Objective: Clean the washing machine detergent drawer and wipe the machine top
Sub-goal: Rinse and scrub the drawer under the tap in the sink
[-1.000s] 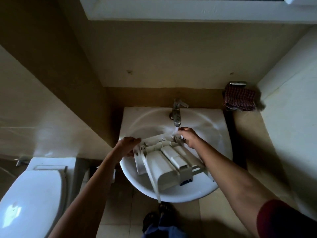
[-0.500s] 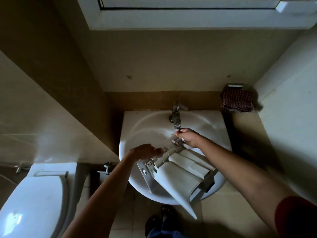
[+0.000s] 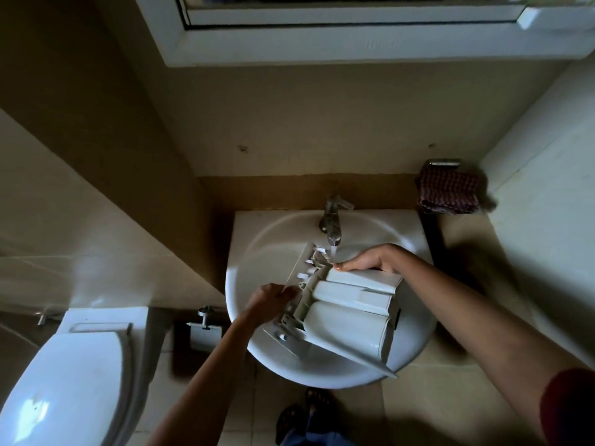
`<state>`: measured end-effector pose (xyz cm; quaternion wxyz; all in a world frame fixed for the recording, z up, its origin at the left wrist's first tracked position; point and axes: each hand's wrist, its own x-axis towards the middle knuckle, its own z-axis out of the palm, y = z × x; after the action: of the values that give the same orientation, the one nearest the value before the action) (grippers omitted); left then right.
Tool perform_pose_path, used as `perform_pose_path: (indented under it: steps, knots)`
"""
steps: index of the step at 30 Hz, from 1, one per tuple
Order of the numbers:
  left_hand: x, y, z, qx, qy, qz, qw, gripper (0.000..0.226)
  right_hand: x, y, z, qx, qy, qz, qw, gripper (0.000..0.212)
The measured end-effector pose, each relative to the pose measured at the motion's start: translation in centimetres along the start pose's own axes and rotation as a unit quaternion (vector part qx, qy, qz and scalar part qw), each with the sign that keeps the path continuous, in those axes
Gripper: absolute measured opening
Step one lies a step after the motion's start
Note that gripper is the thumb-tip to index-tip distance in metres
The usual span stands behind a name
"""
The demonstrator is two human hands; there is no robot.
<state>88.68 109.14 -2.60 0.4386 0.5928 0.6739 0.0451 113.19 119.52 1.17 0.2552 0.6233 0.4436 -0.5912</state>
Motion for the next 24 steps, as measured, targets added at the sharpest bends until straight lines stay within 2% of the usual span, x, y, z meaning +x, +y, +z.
perform_pose_path:
  steps: [3, 5, 9, 11, 14, 15, 21, 24]
  knots:
    - [-0.5, -0.5, 0.7, -0.031, 0.017, 0.002, 0.999, 0.039, -0.5, 0.0, -0.6, 0.009, 0.016, -0.028, 0.999, 0.074]
    - [-0.6, -0.6, 0.9, -0.076, -0.003, -0.008, 0.997, 0.034, -0.9, -0.2, -0.9, 0.005, 0.031, -0.062, 0.998, 0.070]
    - [-0.5, 0.3, 1.1, -0.145, -0.040, -0.019, 0.988, 0.010, -1.7, -1.0, -0.9, -0.033, 0.065, -0.086, 0.994, 0.068]
    - [-0.5, 1.0, 1.5, -0.190, -0.041, -0.036, 0.980, 0.012, -2.3, -1.6, -0.8, -0.067, 0.087, -0.098, 0.989, 0.067]
    - [-0.6, 1.5, 2.3, -0.250, -0.046, -0.067, 0.965, 0.017, -3.3, -2.5, -0.3, -0.125, 0.102, -0.106, 0.981, 0.043]
    - [-0.6, 1.5, 2.5, -0.268, -0.050, -0.076, 0.959, 0.020, -3.7, -2.7, -0.1, -0.140, 0.108, -0.103, 0.979, 0.041]
    - [-0.6, 2.7, 2.6, -0.330, -0.045, -0.083, 0.939, 0.024, -4.9, -3.0, 1.5, -0.177, 0.177, -0.109, 0.962, 0.052]
    - [-0.3, 3.3, 1.8, -0.411, -0.041, -0.080, 0.907, 0.023, -5.5, -3.1, 1.9, -0.214, 0.210, -0.102, 0.948, 0.050]
